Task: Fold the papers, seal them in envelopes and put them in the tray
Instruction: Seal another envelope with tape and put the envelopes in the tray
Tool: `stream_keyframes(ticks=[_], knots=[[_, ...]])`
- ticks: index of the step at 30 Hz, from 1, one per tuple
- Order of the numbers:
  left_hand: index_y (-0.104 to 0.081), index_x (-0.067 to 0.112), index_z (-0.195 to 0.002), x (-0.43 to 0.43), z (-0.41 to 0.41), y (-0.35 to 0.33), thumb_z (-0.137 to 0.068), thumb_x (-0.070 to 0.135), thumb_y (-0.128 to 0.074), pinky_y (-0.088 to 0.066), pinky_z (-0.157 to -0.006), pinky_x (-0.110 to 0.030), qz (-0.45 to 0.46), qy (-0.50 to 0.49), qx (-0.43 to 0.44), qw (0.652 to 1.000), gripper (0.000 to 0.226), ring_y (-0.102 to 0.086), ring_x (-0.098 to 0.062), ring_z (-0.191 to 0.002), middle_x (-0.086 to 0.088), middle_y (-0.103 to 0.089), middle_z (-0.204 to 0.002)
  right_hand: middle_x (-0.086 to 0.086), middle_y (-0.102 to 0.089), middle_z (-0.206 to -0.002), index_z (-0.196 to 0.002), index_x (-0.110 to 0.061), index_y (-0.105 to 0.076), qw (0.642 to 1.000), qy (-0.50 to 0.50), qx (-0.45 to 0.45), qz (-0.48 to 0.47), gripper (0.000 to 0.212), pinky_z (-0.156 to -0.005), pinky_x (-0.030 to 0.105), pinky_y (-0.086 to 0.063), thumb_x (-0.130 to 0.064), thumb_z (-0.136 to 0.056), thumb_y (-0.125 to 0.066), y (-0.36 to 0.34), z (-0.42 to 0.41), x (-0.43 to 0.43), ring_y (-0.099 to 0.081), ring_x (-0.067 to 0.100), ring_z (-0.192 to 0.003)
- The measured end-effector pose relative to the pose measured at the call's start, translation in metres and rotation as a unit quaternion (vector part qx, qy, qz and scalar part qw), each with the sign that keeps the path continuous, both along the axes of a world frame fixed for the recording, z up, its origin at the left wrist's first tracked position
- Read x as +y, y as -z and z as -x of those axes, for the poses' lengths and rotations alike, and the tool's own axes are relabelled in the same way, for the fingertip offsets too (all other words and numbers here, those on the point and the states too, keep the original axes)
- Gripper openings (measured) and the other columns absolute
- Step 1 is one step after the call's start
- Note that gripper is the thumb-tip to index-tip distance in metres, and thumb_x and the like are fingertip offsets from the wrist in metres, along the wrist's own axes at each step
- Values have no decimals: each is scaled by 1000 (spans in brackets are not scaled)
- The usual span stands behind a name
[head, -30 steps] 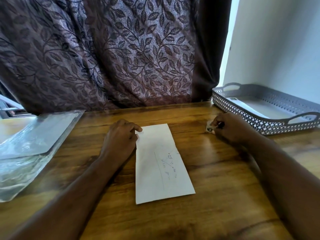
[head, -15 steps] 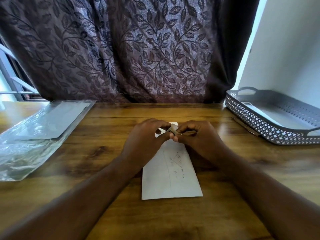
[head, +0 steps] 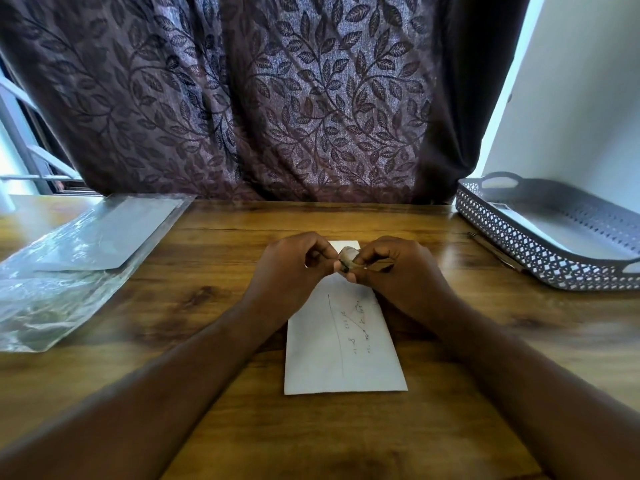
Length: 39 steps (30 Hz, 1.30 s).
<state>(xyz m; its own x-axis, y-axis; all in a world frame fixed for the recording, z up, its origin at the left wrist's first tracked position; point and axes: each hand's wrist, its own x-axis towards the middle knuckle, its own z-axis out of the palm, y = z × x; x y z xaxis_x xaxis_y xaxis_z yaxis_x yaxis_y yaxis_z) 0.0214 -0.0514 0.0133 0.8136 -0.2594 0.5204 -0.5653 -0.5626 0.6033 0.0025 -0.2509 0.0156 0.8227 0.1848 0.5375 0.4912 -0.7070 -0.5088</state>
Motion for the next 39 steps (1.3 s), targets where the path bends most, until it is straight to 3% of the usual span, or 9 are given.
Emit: stream_keyframes(ticks=[6, 9, 13, 18, 23, 27, 32, 35, 39], knots=[[-64, 25, -92, -3, 1, 2, -94, 19, -67, -50, -70, -19, -4, 9, -15, 1000, 7, -61, -6, -81, 10, -67, -85, -11, -73, -83, -85, -18, -77, 999, 2, 32, -25, 12, -63, 11, -44, -27, -81, -83, 2, -5, -1, -64, 2, -78], [-63, 24, -97, -4, 1, 3, -94, 19, -68, -52, -70, -20, 10, 7, -5, 1000, 8, -62, -6, -82, 10, -66, -87, -9, -73, -83, -85, -18, -76, 998, -3, 43, -38, 12, -68, 23, -50, -28, -82, -81, 2, -6, -2, -65, 5, -79], [-64, 24, -115, -4, 1, 4, -90, 25, -74, -49, -64, -11, 36, 17, 33, 999, 27, -64, 0, -86, 14, -69, -93, -5, -72, -80, -81, -19, -74, 997, -17, 46, -68, 15, -66, 29, -51, -29, -78, -84, 4, -5, -2, -65, 11, -74], [-71, 18, -96, -3, 0, 3, -90, 23, -73, -48, -72, -18, -5, -5, -10, 1000, 8, -65, -7, -89, 7, -73, -97, -3, -71, -78, -81, -23, -72, 996, -19, 49, -68, 19, -64, 32, -51, -36, -76, -84, 5, -6, -3, -64, 15, -71], [-70, 21, -94, -1, -2, 3, -91, 21, -71, -48, -71, -15, -5, -11, -39, 999, 3, -64, -6, -84, 10, -72, -90, -6, -72, -90, -93, -18, -73, 995, -38, 62, -71, 18, -75, 36, -56, -28, -80, -83, 2, -5, -8, -67, 11, -82], [-71, 22, -94, 0, -2, 3, -90, 21, -72, -47, -68, -14, -4, -16, -48, 999, 4, -64, -4, -81, 13, -70, -86, -4, -72, -89, -92, -19, -73, 996, -15, 66, -50, 19, -73, 40, -55, -33, -82, -81, 1, -6, -7, -66, 14, -81], [-73, 23, -93, -1, -3, 4, -91, 25, -71, -45, -63, -15, 16, -40, 1, 999, 2, -63, -3, -74, 19, -67, -79, -13, -67, -75, -83, -23, -70, 996, 42, 61, -44, 15, -54, 12, -44, -33, -82, -81, 4, -11, -18, -61, -3, -69], [-74, 23, -94, 2, -5, 3, -92, 26, -71, -50, -62, -20, 38, -46, 40, 997, 5, -66, -5, -73, 15, -71, -83, -12, -67, -83, -89, -23, -65, 991, 113, 66, -26, 22, -59, 23, -48, -37, -82, -80, 0, -17, -42, -63, 2, -76], [-74, 22, -96, 2, -6, 2, -93, 26, -69, -52, -64, -23, 44, -40, 57, 997, 7, -67, -7, -74, 13, -72, -84, 2, -70, -101, -115, -24, -54, 960, 270, 81, 7, 48, -78, 36, -52, -43, -80, -80, -5, -21, -87, -65, 23, -90]])
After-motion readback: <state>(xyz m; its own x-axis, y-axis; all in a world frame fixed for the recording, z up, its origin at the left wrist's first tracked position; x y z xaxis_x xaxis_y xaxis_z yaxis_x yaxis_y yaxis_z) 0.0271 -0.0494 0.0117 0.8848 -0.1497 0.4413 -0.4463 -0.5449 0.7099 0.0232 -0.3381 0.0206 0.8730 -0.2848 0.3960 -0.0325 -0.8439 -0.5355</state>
